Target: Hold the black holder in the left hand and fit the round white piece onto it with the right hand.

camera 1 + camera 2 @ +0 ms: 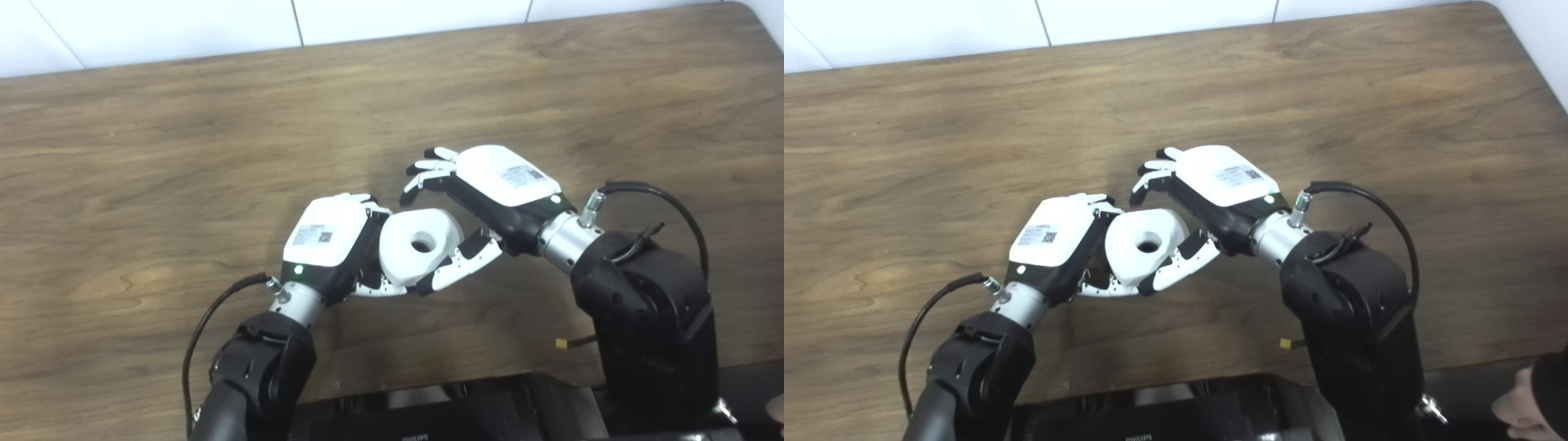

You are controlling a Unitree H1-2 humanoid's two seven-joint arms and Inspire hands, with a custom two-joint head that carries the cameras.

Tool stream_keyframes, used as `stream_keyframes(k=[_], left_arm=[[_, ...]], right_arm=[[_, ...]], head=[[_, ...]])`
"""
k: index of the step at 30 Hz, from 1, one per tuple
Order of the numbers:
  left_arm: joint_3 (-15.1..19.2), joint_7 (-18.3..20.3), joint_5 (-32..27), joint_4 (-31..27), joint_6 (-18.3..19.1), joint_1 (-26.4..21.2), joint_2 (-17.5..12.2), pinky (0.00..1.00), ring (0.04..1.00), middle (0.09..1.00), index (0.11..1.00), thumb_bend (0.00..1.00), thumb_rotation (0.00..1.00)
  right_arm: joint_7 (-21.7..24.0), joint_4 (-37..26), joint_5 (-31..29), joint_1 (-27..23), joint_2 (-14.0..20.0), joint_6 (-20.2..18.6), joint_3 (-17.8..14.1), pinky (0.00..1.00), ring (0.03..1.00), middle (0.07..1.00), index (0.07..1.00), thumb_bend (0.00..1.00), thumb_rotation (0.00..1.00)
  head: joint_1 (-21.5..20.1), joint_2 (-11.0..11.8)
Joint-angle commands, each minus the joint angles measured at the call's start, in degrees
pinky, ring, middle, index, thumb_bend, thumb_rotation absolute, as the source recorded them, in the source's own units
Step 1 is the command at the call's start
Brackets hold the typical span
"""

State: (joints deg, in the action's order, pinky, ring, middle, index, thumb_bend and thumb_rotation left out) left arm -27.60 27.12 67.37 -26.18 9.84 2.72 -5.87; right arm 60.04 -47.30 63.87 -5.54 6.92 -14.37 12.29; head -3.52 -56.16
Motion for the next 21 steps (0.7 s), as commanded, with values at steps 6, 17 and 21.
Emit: stream_keyframes(k=[6,17,21], left_arm=[[-0.5,3.3,0.3,0.4,0.1,0.6,-0.3,0.87,0.843,0.778,0.486,0.52,0.06],[-0.4,3.8,0.5,0.4,0.2,0.5,-0.4,0.87,0.848,0.78,0.486,0.52,0.06],[-0.3,3.2,0.2,0.6,0.1,0.6,-0.3,0.87,0.846,0.777,0.486,0.52,0.05]], right_arm=[[0.0,-2.8,0.5,-2.1,0.2,2.5,-0.5,0.91,0.998,0.959,0.878,1.0,0.48],[4.6,-4.9,0.1,-4.2,0.8,2.7,-2.7,0.95,1.0,0.98,0.907,1.0,0.5],[6.8,-6.7,-0.6,-5.5,1.8,3.0,-3.9,0.95,1.0,0.983,0.928,1.0,0.54]], head=[[0.0,-0.3],[0.1,-0.1],[0.2,0.2]])
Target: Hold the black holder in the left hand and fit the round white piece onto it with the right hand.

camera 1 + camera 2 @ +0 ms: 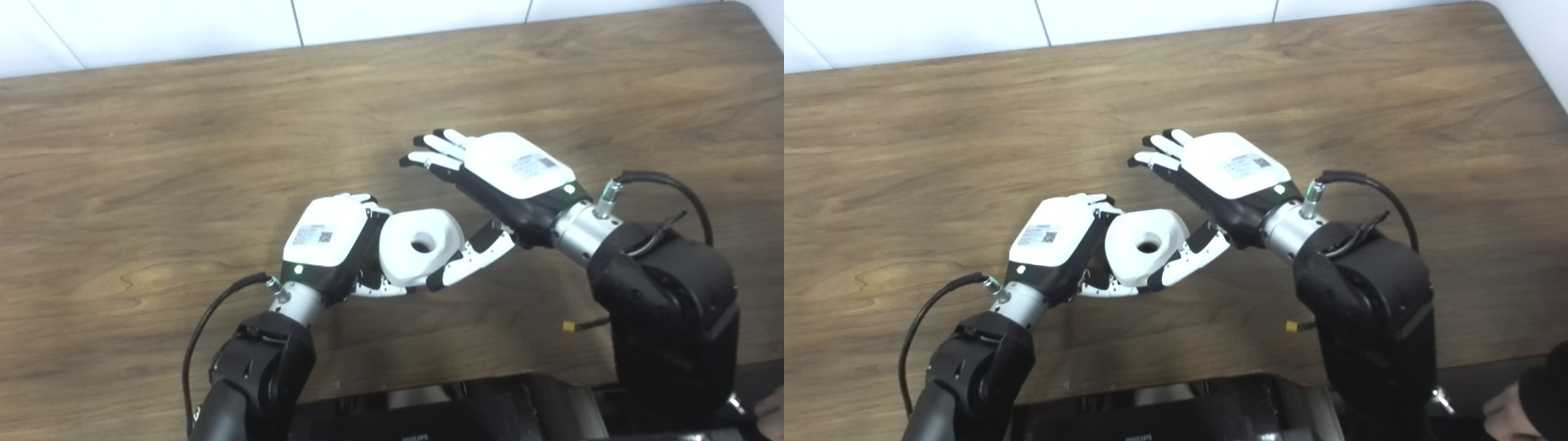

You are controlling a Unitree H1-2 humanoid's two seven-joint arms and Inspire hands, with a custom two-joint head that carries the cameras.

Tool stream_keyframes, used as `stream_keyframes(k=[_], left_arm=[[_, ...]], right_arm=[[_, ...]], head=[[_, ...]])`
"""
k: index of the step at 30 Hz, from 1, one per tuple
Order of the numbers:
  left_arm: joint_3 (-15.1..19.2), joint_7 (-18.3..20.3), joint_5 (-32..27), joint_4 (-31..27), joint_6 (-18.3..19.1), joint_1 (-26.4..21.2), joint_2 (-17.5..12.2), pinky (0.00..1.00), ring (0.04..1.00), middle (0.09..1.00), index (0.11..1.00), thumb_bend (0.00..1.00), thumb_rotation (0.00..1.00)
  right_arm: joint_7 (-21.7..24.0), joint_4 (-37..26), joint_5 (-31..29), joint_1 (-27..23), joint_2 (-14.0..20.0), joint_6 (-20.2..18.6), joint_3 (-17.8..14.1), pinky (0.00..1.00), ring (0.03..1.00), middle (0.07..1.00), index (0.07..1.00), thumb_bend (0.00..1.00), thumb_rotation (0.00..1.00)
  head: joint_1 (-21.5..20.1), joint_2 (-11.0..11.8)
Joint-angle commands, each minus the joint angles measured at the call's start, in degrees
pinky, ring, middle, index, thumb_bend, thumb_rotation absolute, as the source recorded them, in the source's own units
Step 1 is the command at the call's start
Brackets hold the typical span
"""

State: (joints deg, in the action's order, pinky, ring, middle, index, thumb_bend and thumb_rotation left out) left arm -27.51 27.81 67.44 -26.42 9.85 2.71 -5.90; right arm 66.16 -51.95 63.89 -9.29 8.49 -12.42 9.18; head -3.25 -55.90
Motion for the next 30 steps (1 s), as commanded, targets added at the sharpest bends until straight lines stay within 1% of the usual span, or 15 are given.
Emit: stream_keyframes(k=[1,7,12,14,19,21,22,23,24,25,27,30], left_arm=[[-0.4,2.3,0.0,0.9,0.0,0.6,-0.3,0.87,0.846,0.776,0.486,0.52,0.05],[0.0,1.7,-0.6,0.9,-0.4,0.8,-0.8,0.87,0.842,0.773,0.486,0.52,0.06],[0.5,1.1,-1.4,0.7,-0.7,1.0,-1.1,0.87,0.837,0.77,0.487,0.52,0.06],[0.7,1.2,-1.5,0.7,-0.6,0.9,-1.2,0.86,0.836,0.769,0.488,0.52,0.06],[0.9,2.7,-1.2,0.6,-0.2,0.3,-1.7,0.86,0.836,0.77,0.492,0.52,0.07],[0.9,4.6,-0.9,0.1,0.2,-0.2,-2.1,0.86,0.838,0.774,0.495,0.52,0.07],[0.8,6.5,-0.5,-0.5,0.4,-0.6,-2.4,0.86,0.841,0.779,0.496,0.52,0.08],[0.6,9.2,-0.1,-1.1,0.8,-1.2,-2.7,0.87,0.853,0.795,0.611,0.68,0.18],[0.5,11.8,0.2,-1.7,1.2,-1.7,-3.0,0.88,0.866,0.811,0.671,0.73,0.24],[0.5,13.9,0.3,-2.3,1.5,-2.0,-3.2,0.88,0.872,0.822,0.713,0.77,0.27],[0.7,17.6,0.3,-3.6,1.8,-2.6,-3.5,0.87,0.872,0.83,0.758,0.82,0.3],[1.4,19.8,0.1,-5.2,1.9,-2.5,-3.7,0.86,0.859,0.827,0.776,0.85,0.31]], right_arm=[[0.7,-2.3,-1.2,-2.0,0.7,1.2,-1.3,0.95,1.0,0.98,0.93,1.0,0.55],[0.8,-2.5,-4.5,-2.7,2.2,2.2,-5.7,0.97,1.0,0.973,0.942,1.0,0.54],[1.2,-2.5,-6.5,-2.4,3.0,3.5,-8.8,0.97,1.0,0.974,0.948,1.0,0.57],[1.5,-2.5,-6.8,-2.3,3.1,3.9,-9.6,0.96,1.0,0.971,0.947,1.0,0.57],[1.8,-2.5,-7.2,-1.9,3.0,4.0,-10.2,0.96,1.0,0.968,0.944,1.0,0.56],[1.7,-2.5,-7.2,-1.8,3.1,3.9,-10.2,0.96,1.0,0.968,0.945,1.0,0.56],[1.6,-2.5,-7.3,-1.8,3.2,3.9,-10.2,0.96,1.0,0.968,0.945,1.0,0.56],[1.6,-2.5,-7.3,-1.8,3.3,3.9,-10.3,0.96,1.0,0.967,0.943,1.0,0.56],[1.5,-2.5,-7.4,-1.9,3.4,3.7,-10.4,0.96,1.0,0.966,0.941,1.0,0.56],[1.5,-2.5,-7.5,-2.0,3.6,3.6,-10.5,0.97,1.0,0.965,0.937,1.0,0.56],[1.4,-2.5,-7.5,-2.4,4.0,3.4,-10.8,0.97,1.0,0.964,0.93,1.0,0.56],[1.7,-2.5,-7.0,-3.0,4.5,3.1,-11.3,0.98,1.0,0.97,0.93,1.0,0.57]], head=[[0.0,0.0],[-0.4,0.2],[-0.5,0.3],[-0.5,0.3],[-1.0,0.7],[-1.1,0.9],[-1.0,0.9],[-0.8,1.1],[-0.6,1.1],[-0.6,1.1],[-0.3,1.3],[-0.3,1.4]])
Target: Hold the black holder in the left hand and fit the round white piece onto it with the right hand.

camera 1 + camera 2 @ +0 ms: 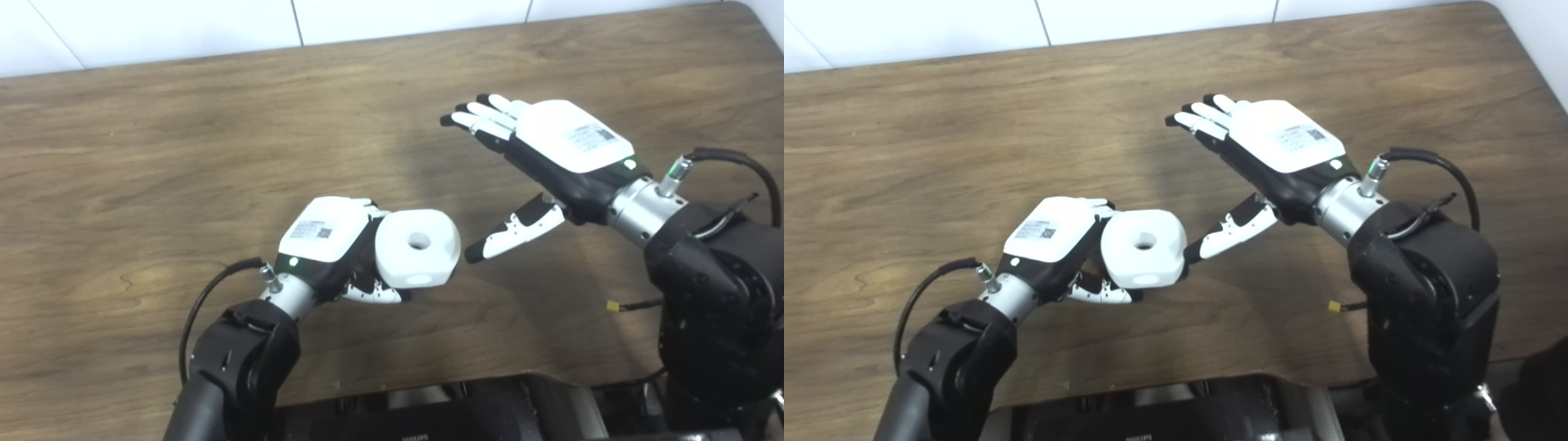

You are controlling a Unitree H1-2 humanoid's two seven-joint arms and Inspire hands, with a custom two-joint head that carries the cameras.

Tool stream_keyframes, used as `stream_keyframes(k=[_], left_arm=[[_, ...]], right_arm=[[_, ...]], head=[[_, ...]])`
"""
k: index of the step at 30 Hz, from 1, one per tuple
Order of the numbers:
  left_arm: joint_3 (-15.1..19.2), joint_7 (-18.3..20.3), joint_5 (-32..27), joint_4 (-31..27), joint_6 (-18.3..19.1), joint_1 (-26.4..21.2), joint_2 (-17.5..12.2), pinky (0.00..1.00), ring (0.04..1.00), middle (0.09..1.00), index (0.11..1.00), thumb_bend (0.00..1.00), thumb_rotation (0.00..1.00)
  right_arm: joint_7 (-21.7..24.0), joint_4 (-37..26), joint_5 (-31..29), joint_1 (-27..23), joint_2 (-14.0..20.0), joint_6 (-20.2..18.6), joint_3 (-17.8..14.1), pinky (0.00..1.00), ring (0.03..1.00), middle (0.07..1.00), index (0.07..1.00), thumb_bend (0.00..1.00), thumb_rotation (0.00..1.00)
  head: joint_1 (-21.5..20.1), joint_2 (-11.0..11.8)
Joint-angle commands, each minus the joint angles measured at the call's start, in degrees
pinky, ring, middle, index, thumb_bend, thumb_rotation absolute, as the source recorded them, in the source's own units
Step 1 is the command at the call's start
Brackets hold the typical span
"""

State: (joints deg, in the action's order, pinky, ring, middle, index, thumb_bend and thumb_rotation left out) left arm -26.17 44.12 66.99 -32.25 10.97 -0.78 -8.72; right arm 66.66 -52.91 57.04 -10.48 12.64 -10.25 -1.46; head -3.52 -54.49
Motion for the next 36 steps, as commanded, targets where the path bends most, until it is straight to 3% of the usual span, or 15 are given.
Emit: stream_keyframes(k=[1,13,19,29,36], left_arm=[[0.2,3.8,0.5,0.4,0.7,1.1,-0.9,0.85,0.859,0.828,0.781,0.85,0.31],[2.7,8.0,1.3,-1.6,0.7,1.3,-1.2,0.89,0.885,0.855,0.834,0.85,0.3],[3.8,8.2,1.7,-1.8,0.7,1.4,-1.1,0.88,0.894,0.862,0.849,0.86,0.29],[10.0,4.1,-0.9,-2.6,0.5,2.5,-1.8,0.85,0.881,0.875,0.897,0.89,0.25],[15.3,0.8,-7.5,-3.6,0.1,3.9,-4.0,0.78,0.873,0.878,0.896,0.86,0.24]], right_arm=[[1.2,-1.5,-0.1,-1.9,0.4,0.8,-0.7,0.98,1.0,0.972,0.93,1.0,0.57],[2.2,-1.5,-0.8,-3.5,1.6,-1.2,-1.6,0.97,1.0,0.962,0.948,1.0,0.58],[1.7,-1.5,-1.3,-3.4,2.3,-2.2,-1.4,0.96,1.0,0.96,0.947,1.0,0.57],[1.6,-1.5,-1.0,-2.1,2.9,-3.3,-0.9,0.97,1.0,0.958,0.948,1.0,0.58],[0.9,-1.4,-1.1,-0.6,3.7,-3.0,-0.6,0.96,1.0,0.956,0.958,0.91,0.63]], head=[[-0.1,0.0],[0.1,0.2],[1.0,0.4],[1.7,0.9],[2.3,1.9]])
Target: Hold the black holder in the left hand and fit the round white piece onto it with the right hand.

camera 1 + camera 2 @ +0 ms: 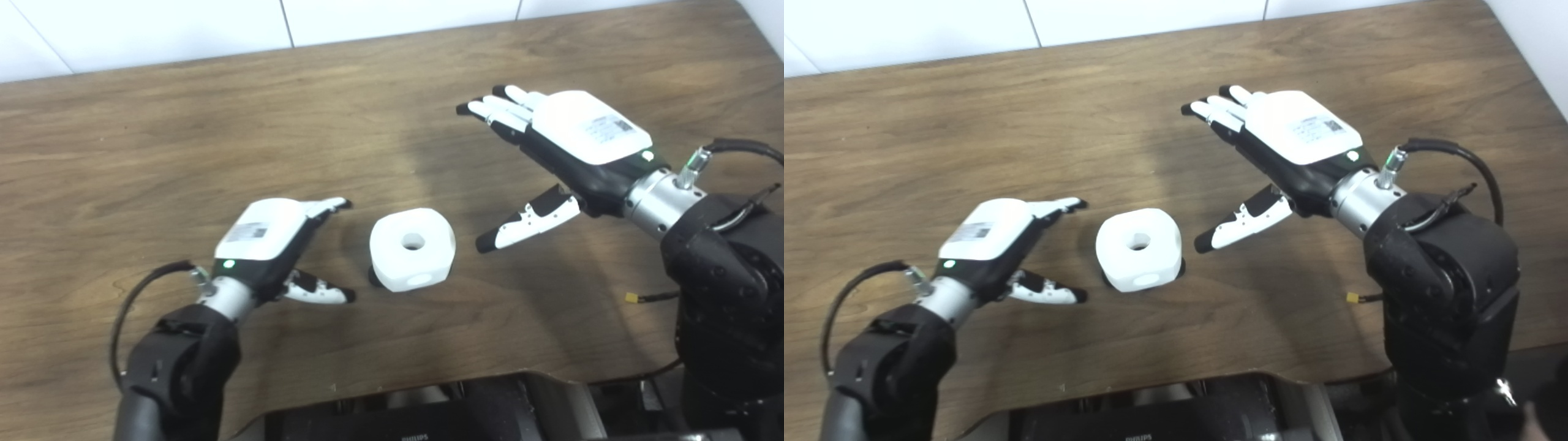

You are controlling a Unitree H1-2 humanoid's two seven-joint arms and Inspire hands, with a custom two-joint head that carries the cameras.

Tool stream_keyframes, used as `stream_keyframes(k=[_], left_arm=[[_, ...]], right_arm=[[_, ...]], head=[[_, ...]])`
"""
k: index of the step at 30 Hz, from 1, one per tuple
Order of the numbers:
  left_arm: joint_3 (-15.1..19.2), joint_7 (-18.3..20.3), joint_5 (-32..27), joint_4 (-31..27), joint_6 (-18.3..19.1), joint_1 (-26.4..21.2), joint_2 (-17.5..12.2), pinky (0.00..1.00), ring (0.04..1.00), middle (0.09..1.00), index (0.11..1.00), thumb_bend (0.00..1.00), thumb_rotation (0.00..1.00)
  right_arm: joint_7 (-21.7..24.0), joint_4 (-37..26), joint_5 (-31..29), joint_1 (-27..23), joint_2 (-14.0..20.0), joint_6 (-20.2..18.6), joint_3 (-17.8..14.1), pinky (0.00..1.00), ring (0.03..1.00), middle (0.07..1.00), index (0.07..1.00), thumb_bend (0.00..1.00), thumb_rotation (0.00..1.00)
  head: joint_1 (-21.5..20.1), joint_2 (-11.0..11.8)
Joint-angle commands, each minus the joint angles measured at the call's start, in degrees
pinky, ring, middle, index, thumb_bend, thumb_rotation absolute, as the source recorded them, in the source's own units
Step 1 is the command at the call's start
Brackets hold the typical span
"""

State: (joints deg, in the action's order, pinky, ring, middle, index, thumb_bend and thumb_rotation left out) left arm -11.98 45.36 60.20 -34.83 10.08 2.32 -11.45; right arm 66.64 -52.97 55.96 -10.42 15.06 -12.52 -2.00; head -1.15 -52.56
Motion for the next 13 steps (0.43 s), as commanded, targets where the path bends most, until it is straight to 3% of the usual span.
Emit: stream_keyframes(k=[1,5,9,13], left_arm=[[1.6,-0.7,-1.4,-1.1,1.0,1.0,-1.4,0.78,0.873,0.879,0.893,0.85,0.25],[4.2,-2.4,-5.1,-1.4,1.1,2.0,-2.5,0.79,0.877,0.888,0.894,0.84,0.29],[6.8,-3.4,-8.8,-2.4,2.4,2.7,-3.3,0.8,0.894,0.901,0.9,0.86,0.29],[10.6,-5.4,-14.1,-3.7,3.9,3.3,-3.8,0.76,0.878,0.897,0.887,0.85,0.29]], right_arm=[[0.8,-1.3,0.0,-0.5,1.4,-0.7,0.0,0.95,1.0,0.955,0.957,0.87,0.64],[0.4,-0.8,0.2,0.1,1.9,-0.9,0.4,0.94,1.0,0.947,0.958,0.79,0.66],[-0.8,-0.2,0.0,0.9,2.1,-1.0,0.3,0.93,1.0,0.945,0.961,0.81,0.69],[-4.2,0.8,-0.6,3.6,1.2,-1.2,-0.6,0.87,0.977,0.932,0.942,0.61,0.84]], head=[[-0.1,0.0],[0.4,0.5],[1.0,1.0],[1.5,1.3]])
